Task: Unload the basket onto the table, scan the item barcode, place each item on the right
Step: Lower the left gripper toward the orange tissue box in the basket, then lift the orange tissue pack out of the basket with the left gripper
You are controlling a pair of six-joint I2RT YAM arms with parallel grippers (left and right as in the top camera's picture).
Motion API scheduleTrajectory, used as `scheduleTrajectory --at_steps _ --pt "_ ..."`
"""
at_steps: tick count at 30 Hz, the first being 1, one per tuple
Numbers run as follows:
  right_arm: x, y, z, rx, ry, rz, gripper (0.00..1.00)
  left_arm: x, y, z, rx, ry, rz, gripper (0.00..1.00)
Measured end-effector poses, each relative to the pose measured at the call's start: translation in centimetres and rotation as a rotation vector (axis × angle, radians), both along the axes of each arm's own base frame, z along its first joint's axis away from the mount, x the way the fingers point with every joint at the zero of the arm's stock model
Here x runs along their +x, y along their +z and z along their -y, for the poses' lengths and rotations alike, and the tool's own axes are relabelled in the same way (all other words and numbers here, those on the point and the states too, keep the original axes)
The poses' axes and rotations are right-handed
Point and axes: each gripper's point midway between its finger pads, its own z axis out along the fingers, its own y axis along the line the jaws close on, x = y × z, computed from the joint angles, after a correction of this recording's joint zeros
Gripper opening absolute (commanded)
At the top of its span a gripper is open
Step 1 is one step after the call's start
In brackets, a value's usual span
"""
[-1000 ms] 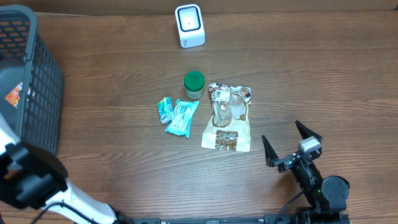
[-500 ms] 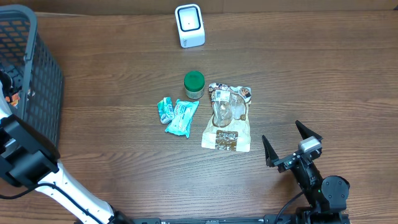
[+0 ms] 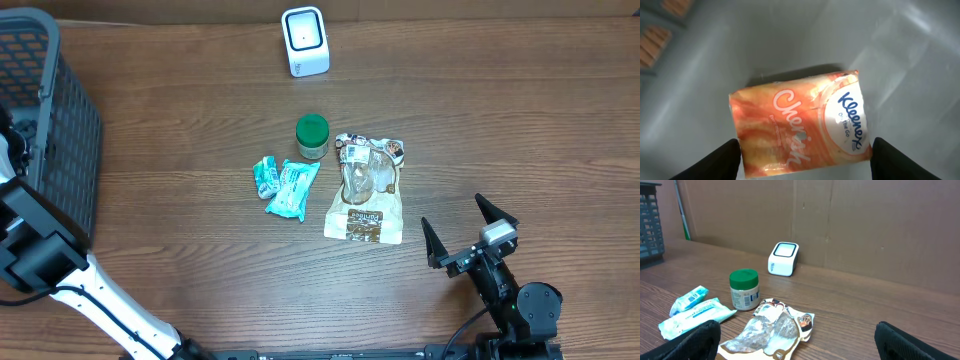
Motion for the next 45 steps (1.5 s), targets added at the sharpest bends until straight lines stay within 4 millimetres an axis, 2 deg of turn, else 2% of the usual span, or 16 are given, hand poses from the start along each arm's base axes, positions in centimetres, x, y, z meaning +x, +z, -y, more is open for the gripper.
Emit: scheduleTrajectory --at_steps 6,9,11,13,15,18,27,31,33,35,38,40,42,43,44,45 --pt "0.0 0.0 0.0 0.0 0.0 0.0 1.0 0.5 0.2 -0.4 0.017 -0.001 0.02 0.73" --pt "0.0 0.0 0.0 0.0 0.0 0.0 1.0 0.5 -0.1 -0.4 0.013 -0.001 0.016 0.72" --pt "0.0 0.0 0.0 0.0 0.0 0.0 1.0 0.4 -0.8 -0.3 0.006 0.0 0.007 0.66" --pt "0.0 0.0 0.0 0.0 0.0 0.0 1.0 0.3 -1.6 -0.2 -0.006 -0.001 -0.005 0.55" --pt "0.0 0.0 0.0 0.0 0.0 0.0 1.0 0.5 -1.7 -0.3 -0.006 -0.005 0.001 0.46" --pt "0.0 0.0 0.0 0.0 0.0 0.0 1.0 0.5 -1.6 -0.3 -0.002 -0.012 -0.001 0.39" --pt "0.0 0.0 0.0 0.0 0.0 0.0 1.0 0.2 -0.9 0.0 -0.015 -0.014 -0.02 0.39" --pt "0.0 0.0 0.0 0.0 0.0 0.0 1.0 0.9 0.7 -0.3 -0.009 0.021 0.023 0.39" --pt "0.0 0.0 0.0 0.0 0.0 0.0 1.0 1.1 2.5 -0.1 -0.011 0.035 0.059 0.39" --pt "0.0 0.0 0.0 0.0 0.0 0.0 1.0 1.4 5.2 0.1 -0.004 0.042 0.113 0.39" --pt "0.0 0.0 0.0 0.0 0.0 0.0 1.0 1.9 11.7 0.6 0.035 0.041 0.239 0.4" --pt "0.0 0.0 0.0 0.0 0.0 0.0 1.0 1.9 16.9 1.5 0.065 0.03 0.341 0.41" --pt "0.0 0.0 0.0 0.0 0.0 0.0 1.0 1.5 22.5 3.0 0.089 0.006 0.458 0.41" --pt "0.0 0.0 0.0 0.0 0.0 0.0 1.0 1.3 24.5 3.7 0.094 -0.006 0.5 0.41" --pt "0.0 0.0 0.0 0.0 0.0 0.0 1.0 1.0 27.3 4.9 0.098 -0.028 0.562 0.42" --pt "0.0 0.0 0.0 0.0 0.0 0.0 1.0 0.7 29.1 5.7 0.099 -0.043 0.602 0.42"
